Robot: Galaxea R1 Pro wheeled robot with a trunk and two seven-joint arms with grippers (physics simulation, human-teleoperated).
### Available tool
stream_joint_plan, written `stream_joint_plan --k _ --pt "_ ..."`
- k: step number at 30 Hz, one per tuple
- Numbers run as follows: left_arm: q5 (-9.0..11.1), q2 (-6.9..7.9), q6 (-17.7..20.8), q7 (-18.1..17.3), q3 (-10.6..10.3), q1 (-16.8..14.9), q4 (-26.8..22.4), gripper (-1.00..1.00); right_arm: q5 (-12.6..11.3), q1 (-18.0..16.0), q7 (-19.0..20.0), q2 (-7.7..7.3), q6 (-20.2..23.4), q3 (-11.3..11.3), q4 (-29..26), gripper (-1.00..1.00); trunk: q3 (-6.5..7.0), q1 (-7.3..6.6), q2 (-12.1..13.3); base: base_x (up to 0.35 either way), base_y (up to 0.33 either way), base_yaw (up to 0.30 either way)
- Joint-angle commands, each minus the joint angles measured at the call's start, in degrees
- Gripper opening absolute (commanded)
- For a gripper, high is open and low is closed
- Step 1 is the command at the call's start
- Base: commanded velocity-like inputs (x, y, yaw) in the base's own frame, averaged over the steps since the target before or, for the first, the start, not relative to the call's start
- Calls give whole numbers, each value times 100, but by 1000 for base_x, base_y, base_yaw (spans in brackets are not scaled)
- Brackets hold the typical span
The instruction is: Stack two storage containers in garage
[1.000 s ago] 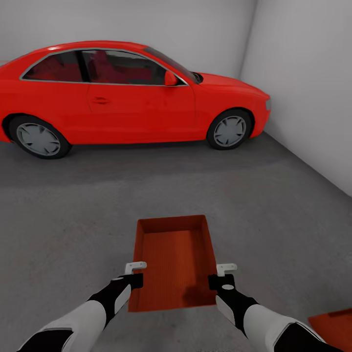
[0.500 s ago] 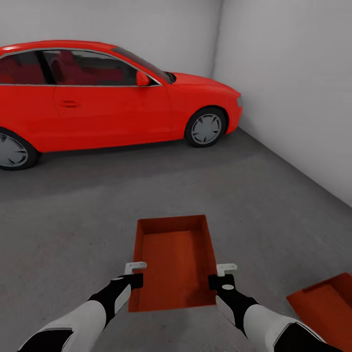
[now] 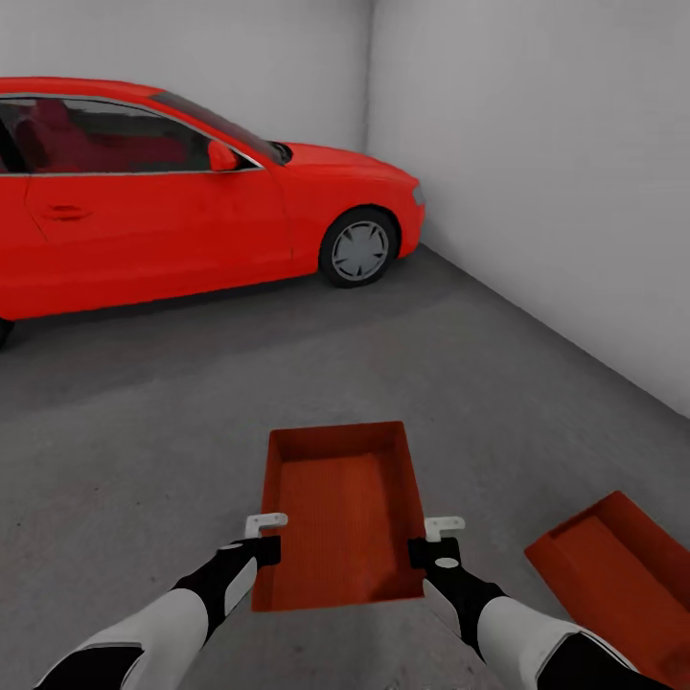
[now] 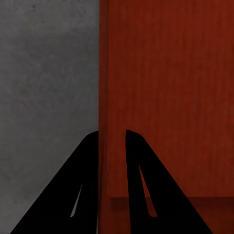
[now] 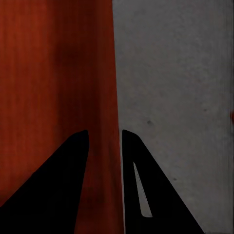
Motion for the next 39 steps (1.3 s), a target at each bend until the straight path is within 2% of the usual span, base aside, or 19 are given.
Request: stream_joint_plan --k 1,39 --pt "-252 2 35 29 -374 8 -9 -100 -62 -10 -12 -58 -20 -172 -1 -100 -5 0 -3 0 0 -293" --pt "-252 -5 37 35 -374 8 -9 -100 -62 -10 -12 -62 -20 -172 -5 -100 -5 0 -3 0 0 -293"
